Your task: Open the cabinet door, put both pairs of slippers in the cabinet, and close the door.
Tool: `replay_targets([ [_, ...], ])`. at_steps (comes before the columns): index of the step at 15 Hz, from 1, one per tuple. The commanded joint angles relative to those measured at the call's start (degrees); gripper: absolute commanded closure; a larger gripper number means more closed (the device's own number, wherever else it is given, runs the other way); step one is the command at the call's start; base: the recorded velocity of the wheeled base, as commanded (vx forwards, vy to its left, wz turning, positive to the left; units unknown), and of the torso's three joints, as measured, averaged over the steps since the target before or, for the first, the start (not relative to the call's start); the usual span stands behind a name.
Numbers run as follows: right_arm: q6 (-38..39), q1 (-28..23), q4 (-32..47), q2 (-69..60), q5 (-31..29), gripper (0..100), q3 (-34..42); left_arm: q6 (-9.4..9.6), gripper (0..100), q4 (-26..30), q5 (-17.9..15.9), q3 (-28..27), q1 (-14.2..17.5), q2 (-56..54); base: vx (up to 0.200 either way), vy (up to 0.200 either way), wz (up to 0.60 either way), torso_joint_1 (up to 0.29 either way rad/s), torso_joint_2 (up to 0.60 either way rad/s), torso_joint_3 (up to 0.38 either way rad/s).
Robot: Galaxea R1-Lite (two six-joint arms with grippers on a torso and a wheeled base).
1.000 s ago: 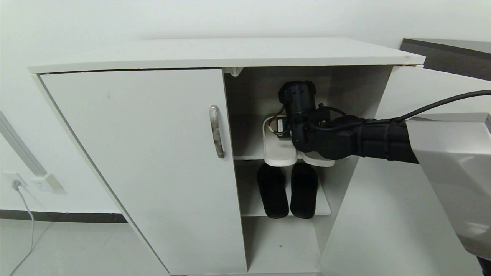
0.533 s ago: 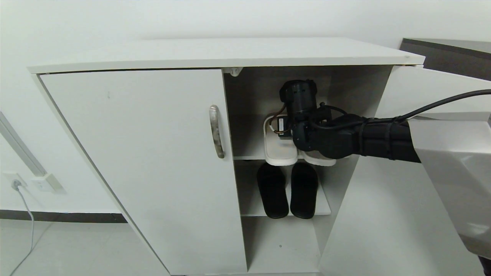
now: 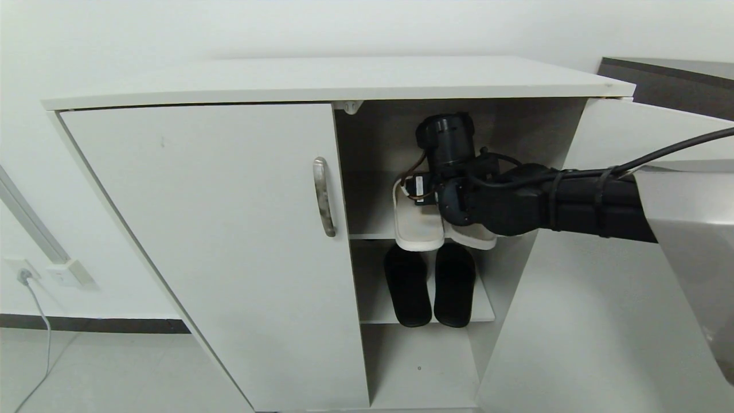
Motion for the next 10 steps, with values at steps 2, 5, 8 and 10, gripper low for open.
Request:
replay_targets([
  [2,-0.1,3.0,0.0,-8.1,-1.2,0,7.1,-0.01,100,0.0,0.0,0.0,0.0,0.1,0.0,0.0,0.0,0.0,0.0,0.0],
  [5,-0.2,3.7,-0.1,-10.9,-1.2,0,11.9,-0.01,100,0.0,0.0,0.0,0.0,0.1,0.0,0.0,0.0,0.0,0.0,0.0],
  [8,1.7,4.7,-1.3,-13.8,-0.9,0,17.4,-0.01,100,0.0,0.0,0.0,0.0,0.1,0.0,0.0,0.0,0.0,0.0,0.0],
  [10,2.3,7.4,-3.3,-17.9,-0.3,0,23.2,-0.01,100,0.0,0.0,0.0,-0.1,0.1,0.0,0.0,0.0,0.0,0.0,0.0],
])
